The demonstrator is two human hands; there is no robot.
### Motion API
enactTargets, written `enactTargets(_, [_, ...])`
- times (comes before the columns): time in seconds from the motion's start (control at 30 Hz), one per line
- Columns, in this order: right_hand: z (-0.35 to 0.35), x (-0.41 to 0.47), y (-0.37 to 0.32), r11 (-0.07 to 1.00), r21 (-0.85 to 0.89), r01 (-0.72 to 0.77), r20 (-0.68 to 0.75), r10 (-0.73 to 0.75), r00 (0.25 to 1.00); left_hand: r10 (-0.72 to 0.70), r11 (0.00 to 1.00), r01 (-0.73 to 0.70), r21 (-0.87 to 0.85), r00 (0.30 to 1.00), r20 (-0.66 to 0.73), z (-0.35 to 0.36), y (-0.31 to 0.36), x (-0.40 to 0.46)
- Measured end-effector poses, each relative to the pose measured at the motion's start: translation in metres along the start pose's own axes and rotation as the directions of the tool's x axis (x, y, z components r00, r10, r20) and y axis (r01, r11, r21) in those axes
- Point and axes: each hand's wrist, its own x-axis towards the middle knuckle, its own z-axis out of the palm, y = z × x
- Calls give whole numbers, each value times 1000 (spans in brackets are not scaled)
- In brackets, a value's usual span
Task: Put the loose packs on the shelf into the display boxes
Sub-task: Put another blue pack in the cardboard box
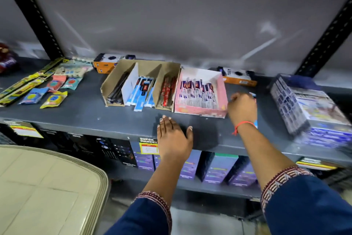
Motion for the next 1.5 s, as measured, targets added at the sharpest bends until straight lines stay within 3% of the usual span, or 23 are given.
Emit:
enactTargets(0.13, [-10,2,43,982,-165,-95,86,110,990,17,1000,-18,17,999,27,8,23,-1])
enactTargets(0.37, [-14,16,62,965,-202,-169,206,211,956,1,996,-5,84,998,56,21,35,2])
enactTargets(0.63, [-19,40,68,943,-16,-331,331,318,889,-1,989,-1,150,1000,12,32,31,5])
enactTargets(0.77, [-23,47,70,951,-18,-309,387,292,875,6,987,-3,159,1000,-19,35,31,6])
enactTargets(1.03, [-20,50,66,957,-54,-285,286,289,914,4,983,4,184,999,-39,39,29,8])
enactTargets(1.37, [-22,59,67,963,8,-268,438,238,867,13,978,-5,208,999,-37,38,28,9])
enactTargets(1.5, [-30,51,68,952,57,-300,438,246,865,14,980,-12,197,1000,-7,35,28,8])
